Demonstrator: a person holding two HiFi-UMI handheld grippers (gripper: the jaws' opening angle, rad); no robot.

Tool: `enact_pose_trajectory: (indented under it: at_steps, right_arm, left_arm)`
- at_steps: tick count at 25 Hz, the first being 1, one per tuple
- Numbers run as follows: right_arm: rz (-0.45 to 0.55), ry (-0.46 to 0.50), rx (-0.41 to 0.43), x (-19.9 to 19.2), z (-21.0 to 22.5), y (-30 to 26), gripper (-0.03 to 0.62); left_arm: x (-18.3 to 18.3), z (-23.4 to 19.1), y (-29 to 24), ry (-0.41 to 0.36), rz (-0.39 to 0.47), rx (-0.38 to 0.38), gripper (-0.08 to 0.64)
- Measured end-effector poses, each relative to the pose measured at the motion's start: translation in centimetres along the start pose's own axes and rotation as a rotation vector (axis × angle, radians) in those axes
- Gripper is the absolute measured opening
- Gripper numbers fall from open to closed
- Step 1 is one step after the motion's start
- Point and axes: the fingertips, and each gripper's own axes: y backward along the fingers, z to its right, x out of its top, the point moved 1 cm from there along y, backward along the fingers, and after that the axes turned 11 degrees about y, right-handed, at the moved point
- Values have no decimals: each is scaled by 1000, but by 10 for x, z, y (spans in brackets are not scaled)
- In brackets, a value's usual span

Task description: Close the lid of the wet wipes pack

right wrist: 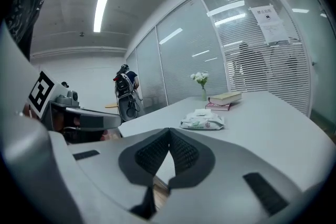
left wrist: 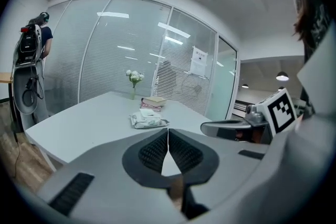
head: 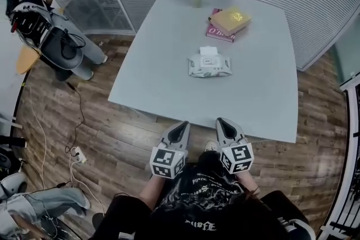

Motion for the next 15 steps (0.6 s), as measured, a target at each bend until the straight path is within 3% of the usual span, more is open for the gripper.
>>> enact_pose_trajectory:
  at_steps: [8,12,15]
  right_arm:
    - [15,37,76,13,66,-33,-2]
    - [-10,32,185,11,85,-46,-2]
    - [-20,36,180,13,97,-52,-2]
  left_arm:
    - [21,1,-71,50,34,64,8]
    - [29,7,-100,51,43,80,8]
    - [36,6,-108,41,41,92,8]
